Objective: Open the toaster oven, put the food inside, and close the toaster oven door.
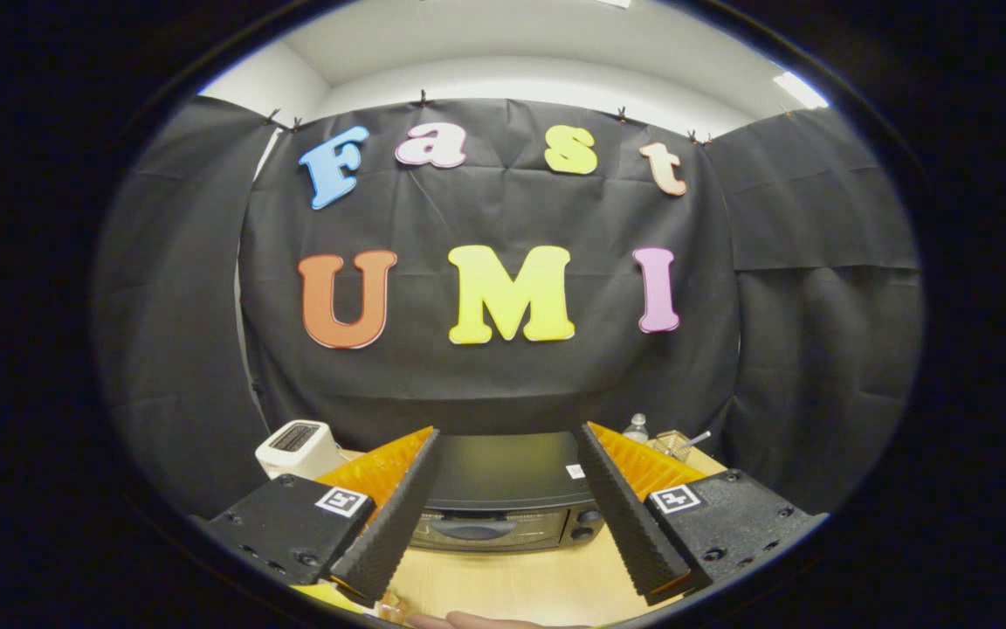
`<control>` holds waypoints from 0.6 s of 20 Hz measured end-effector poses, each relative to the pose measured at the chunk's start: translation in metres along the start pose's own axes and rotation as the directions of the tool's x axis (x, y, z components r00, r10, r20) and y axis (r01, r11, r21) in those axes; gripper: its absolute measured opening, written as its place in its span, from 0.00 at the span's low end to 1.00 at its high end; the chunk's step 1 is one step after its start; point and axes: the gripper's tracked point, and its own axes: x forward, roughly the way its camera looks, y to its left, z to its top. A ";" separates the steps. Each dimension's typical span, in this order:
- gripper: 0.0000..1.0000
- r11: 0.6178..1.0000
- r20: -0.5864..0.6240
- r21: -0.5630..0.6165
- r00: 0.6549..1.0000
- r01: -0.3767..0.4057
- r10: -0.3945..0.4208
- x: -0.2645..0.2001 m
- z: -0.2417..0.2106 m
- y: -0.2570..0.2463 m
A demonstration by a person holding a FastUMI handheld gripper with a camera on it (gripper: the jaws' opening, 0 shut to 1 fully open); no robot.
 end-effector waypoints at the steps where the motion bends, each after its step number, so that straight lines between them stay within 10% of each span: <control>1: 1.00 1.000 -0.019 -0.004 1.000 -0.003 0.003 0.006 -0.011 0.001; 12: 1.00 0.998 -0.294 0.004 0.954 -0.056 0.054 0.093 -0.154 0.037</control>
